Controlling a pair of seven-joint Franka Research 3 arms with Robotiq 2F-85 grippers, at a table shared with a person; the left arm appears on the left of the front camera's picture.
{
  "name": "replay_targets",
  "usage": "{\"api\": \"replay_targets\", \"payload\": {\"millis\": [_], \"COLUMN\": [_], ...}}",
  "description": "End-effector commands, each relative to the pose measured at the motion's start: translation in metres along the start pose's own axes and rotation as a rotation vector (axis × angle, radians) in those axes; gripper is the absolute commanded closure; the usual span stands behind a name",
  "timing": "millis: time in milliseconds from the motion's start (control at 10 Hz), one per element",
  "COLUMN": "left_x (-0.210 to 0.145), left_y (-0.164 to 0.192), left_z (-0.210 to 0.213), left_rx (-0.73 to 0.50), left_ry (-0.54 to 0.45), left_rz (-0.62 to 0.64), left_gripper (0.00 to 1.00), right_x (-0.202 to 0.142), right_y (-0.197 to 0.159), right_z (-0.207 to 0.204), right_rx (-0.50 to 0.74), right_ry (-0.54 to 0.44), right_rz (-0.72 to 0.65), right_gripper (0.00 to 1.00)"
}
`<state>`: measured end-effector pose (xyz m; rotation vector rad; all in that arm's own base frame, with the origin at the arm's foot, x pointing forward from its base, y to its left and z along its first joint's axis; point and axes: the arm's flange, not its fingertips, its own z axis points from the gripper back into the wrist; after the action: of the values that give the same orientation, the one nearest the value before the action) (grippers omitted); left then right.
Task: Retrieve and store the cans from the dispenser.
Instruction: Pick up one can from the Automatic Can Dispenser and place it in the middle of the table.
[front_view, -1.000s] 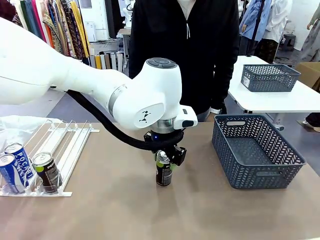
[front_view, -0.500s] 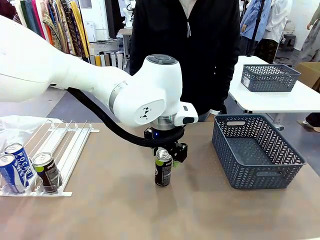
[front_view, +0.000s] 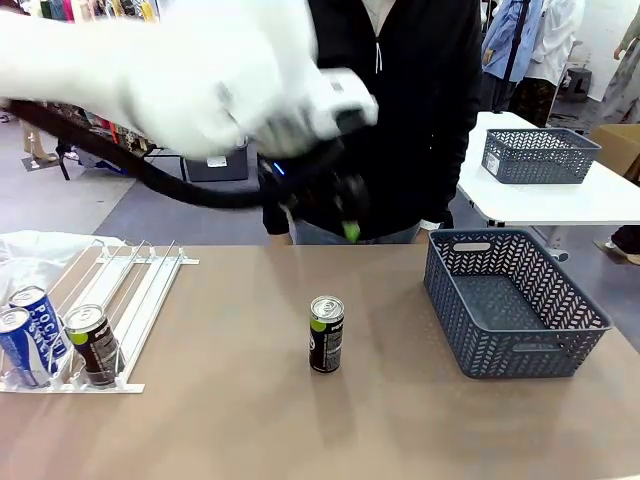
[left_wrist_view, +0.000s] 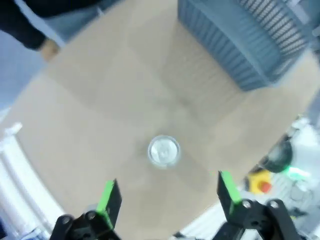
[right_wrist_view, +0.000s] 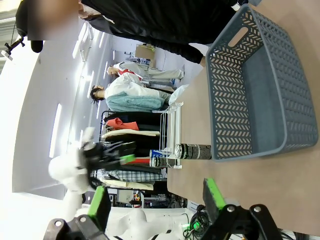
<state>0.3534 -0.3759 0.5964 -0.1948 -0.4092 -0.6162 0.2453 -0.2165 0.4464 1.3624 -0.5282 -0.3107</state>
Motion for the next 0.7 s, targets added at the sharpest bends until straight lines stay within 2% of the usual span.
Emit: {"api": "replay_targets", "payload": {"millis": [0, 100, 200, 300, 400, 600], "left_x": [-0.051, -0.074, -0.105, -0.144, -0.195, -0.277], "left_y": [0.094, 0.143, 0.194, 0.242, 0.294, 0.350], "left_z": [0.080, 0.112, 0.138, 0.156, 0.166, 0.149], "left_rx": [-0.127, -0.245, -0.436, -0.595, -0.646, -0.722], "left_ry": [0.005, 0.003, 0.041, 0.016, -0.055, -0.121], "left_rz": [0.097, 0.160, 0.189, 0.246, 0.432, 0.679], "left_gripper": [0.00, 0.00, 0.00, 0.00, 0.00, 0.00], "right_x": [0.001, 0.001, 0.001, 0.001, 0.001, 0.001], "right_y": [0.000, 0.000, 0.000, 0.000, 0.000, 0.000], "right_z": [0.001, 0.001, 0.001, 0.001, 0.001, 0.001], "right_rx": [0.011, 0.011, 0.011, 0.011, 0.011, 0.011], "right_ry": [-0.003, -0.003, -0.003, -0.003, -0.003, -0.003], "right_rz": [0.026, 0.026, 0.026, 0.026, 0.026, 0.026], "right_gripper": [0.00, 0.00, 0.00, 0.00, 0.00, 0.00]}}
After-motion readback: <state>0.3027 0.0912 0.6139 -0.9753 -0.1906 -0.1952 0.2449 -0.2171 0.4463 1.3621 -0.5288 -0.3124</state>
